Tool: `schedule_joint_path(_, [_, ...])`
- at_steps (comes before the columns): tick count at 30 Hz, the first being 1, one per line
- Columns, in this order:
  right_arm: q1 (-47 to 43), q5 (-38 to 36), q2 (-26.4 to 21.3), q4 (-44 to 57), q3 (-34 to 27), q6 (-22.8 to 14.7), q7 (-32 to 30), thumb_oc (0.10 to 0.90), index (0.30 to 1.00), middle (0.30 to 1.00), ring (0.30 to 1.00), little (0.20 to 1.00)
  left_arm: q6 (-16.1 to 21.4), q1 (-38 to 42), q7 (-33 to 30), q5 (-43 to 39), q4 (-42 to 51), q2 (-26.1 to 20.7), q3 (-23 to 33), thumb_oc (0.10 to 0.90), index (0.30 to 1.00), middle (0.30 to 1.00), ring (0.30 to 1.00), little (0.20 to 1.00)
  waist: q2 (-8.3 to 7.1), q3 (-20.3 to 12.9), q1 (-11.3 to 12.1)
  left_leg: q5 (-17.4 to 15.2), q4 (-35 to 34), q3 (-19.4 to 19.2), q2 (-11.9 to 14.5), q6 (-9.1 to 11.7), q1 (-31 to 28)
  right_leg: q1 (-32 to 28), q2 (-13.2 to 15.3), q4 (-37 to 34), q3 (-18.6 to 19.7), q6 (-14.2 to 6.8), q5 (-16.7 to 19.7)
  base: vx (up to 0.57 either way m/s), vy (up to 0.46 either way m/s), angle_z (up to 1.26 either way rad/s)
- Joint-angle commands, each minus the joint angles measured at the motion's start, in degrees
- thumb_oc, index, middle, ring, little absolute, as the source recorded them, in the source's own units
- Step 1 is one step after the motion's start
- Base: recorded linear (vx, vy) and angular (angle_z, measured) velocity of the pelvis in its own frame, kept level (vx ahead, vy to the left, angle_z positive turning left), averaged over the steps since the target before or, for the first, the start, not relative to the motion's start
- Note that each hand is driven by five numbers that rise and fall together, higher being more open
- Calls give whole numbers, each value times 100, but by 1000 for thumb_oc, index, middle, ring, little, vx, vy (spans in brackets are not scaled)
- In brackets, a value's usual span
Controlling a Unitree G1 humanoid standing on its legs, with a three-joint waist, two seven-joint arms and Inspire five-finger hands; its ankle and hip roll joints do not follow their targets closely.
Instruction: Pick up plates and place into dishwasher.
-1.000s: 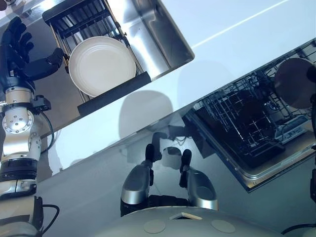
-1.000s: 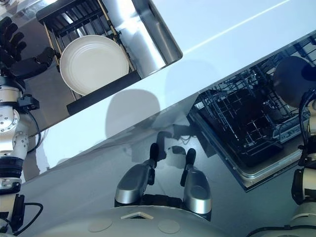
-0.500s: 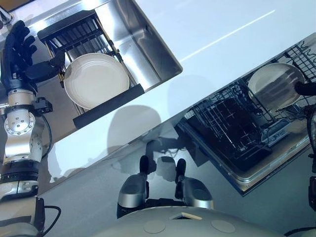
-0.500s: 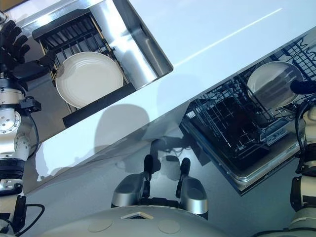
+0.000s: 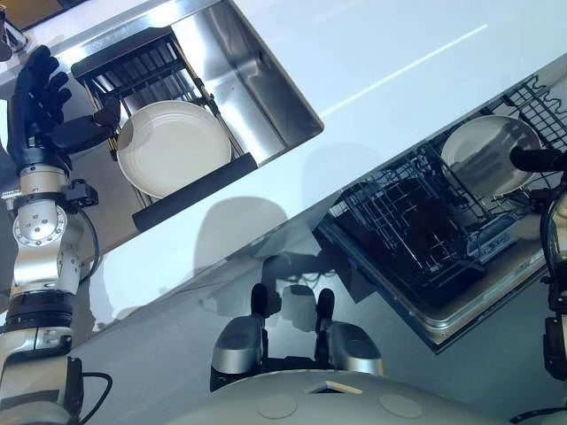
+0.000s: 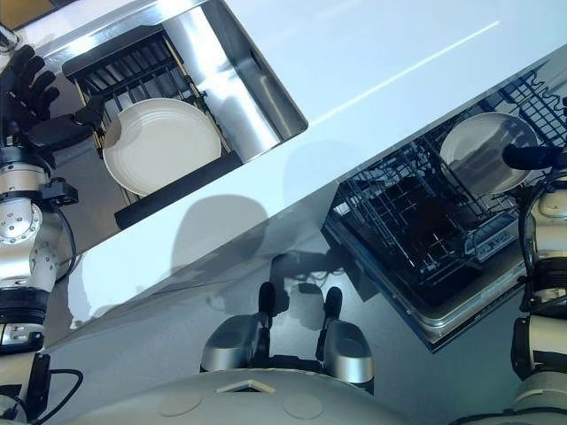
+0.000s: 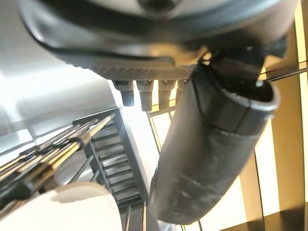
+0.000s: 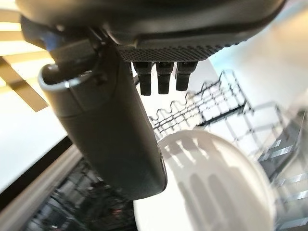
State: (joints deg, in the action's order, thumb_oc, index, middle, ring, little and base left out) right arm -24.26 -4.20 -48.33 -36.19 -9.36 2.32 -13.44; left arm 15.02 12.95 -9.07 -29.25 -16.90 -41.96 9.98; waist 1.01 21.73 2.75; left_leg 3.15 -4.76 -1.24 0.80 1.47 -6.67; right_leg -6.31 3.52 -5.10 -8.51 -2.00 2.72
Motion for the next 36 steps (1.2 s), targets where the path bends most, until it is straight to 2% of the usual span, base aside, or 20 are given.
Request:
schedule_joint_path(1, [203,-590,-399,664,-175,-999,-496,800,900,900,900,900,368,-101,35,294,62,-165,370,800,900,900,900,900,66,-1415,-64,-710,197,-14,-410,-232,103,234,-254,713,-143,-132,-952,0,0,0])
schedule_joint_path(5, [317,-1131,-216,1012,-433,-1376,-253,800,900,900,900,900,272,-1,143,529,-23,-275,372,800,900,900,900,900,80,-1496,-144,-774,231,-63,-419,-253,60,209,-260,737,-89,-137,-1003,-20,45,-3])
schedule_joint_path(8, [460,-1774,16,1242,-565,-1590,228,800,900,900,900,900,180,109,251,776,-164,-385,331,800,900,900,900,900,121,-1547,-219,-808,253,-110,-426,-260,24,180,-258,750,-68,-135,-1033,-30,64,-1])
schedule_joint_path(14, [1012,-2483,426,1661,-848,-1778,969,800,900,900,900,900,-61,154,557,1401,-211,-667,282,800,900,900,900,900,162,-1621,-317,-835,219,-201,-434,-294,-40,154,-248,723,-46,-160,-1033,-28,56,-1])
schedule_joint_path(17, [1140,-2583,536,1795,-882,-1769,1134,800,900,900,900,900,-159,149,656,1582,-246,-779,267,800,900,900,900,900,177,-1635,-352,-846,214,-245,-440,-306,-55,161,-246,714,-25,-169,-1022,-35,66,-13])
schedule_joint_path(18, [1287,-2685,671,2042,-844,-1716,1316,800,900,900,900,900,-344,127,848,1754,-300,-920,259,800,900,900,900,900,210,-1647,-428,-851,218,-299,-450,-327,-55,185,-246,697,27,-178,-993,-37,96,-16])
schedule_joint_path(21, [1472,-2754,861,2308,-770,-1617,1523,800,900,900,900,900,-553,100,1310,1785,-433,-1096,259,800,900,900,900,900,251,-1648,-508,-876,234,-368,-471,-360,-77,193,-242,678,115,-204,-964,-28,100,-13])
schedule_joint_path(26, [1662,-2396,1052,2471,-590,-1421,1818,800,900,900,900,900,-996,171,2216,1877,-567,-1337,179,800,900,900,900,900,319,-1644,-594,-907,258,-462,-505,-419,-72,237,-223,658,240,-260,-906,-27,76,-16])
schedule_joint_path(36, [1692,-2354,1176,2557,-87,-1161,2063,800,900,900,900,900,-1758,744,3394,2372,-1223,-1792,-621,800,900,900,900,900,431,-1562,-696,-911,294,-563,-561,-490,-20,353,-197,689,362,-353,-804,-31,35,-12])
